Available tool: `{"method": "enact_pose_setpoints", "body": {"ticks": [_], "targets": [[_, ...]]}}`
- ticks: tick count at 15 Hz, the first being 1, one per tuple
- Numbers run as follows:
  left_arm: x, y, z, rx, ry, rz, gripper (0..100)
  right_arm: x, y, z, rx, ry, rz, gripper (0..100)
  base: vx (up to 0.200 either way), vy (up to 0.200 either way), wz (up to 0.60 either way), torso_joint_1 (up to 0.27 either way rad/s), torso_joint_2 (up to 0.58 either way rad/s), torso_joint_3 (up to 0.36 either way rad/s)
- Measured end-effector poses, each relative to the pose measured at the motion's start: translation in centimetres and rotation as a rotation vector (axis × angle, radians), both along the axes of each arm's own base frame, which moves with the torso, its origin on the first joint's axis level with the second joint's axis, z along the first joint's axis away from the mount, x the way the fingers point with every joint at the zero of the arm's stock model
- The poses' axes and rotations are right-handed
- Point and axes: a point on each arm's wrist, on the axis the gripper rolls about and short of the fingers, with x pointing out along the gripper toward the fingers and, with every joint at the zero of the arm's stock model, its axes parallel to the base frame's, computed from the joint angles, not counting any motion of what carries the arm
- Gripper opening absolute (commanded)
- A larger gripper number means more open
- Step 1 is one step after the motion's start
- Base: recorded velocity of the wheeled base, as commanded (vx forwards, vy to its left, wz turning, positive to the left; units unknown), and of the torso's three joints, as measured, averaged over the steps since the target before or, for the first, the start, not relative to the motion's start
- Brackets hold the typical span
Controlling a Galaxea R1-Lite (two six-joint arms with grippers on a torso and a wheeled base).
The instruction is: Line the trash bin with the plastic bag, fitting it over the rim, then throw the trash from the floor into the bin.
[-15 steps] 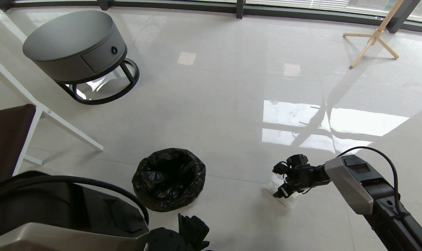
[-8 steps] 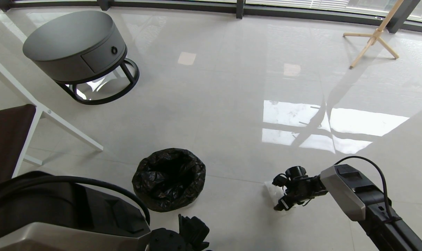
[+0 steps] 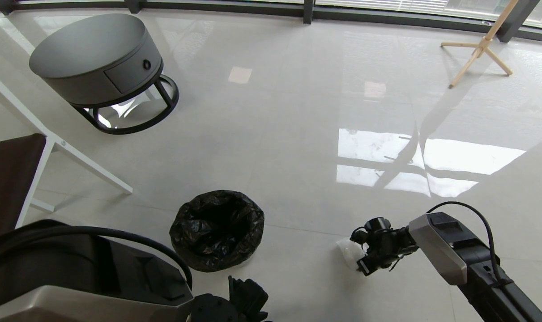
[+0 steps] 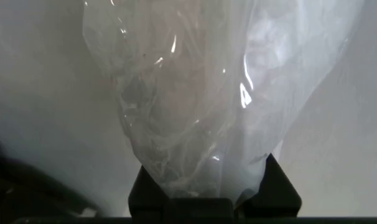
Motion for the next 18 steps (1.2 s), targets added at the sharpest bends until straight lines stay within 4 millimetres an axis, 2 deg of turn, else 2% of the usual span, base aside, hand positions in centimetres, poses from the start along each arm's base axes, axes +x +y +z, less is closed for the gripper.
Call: {"method": "enact_pose_setpoints", "body": {"ticks": [3,9,13,14,16,18], "targets": [[0.4,0.2,0.5,-0.016,-0.016,0.021,100,0.3,0.2,3.2,0.075,0.026,-0.113,0,0.000,0.000,0.00,0.000,0.00,0.000],[1.9,1.5,2.1,-0.028,-0.112,0.097,100,1.0,2.0,13.3,0.235,-0.061,-0.250,0,0.000,0.000,0.00,0.000,0.00,0.000],[2.7,1.8,3.4,-0.062,-0.167,0.121,100,-0.1,3.8,20.2,0.296,-0.113,-0.261,0,0.000,0.000,0.00,0.000,0.00,0.000],[3.5,2.0,3.8,-0.085,-0.188,0.144,100,-0.6,4.0,21.9,0.310,-0.115,-0.269,0,0.000,0.000,0.00,0.000,0.00,0.000],[6.3,2.0,5.3,-0.163,-0.259,0.222,100,-2.0,5.1,25.8,0.374,-0.126,-0.312,0,0.000,0.000,0.00,0.000,0.00,0.000],[8.6,2.0,6.6,-0.228,-0.247,0.293,100,-3.3,6.0,28.8,0.419,-0.139,-0.325,0,0.000,0.000,0.00,0.000,0.00,0.000]]}}
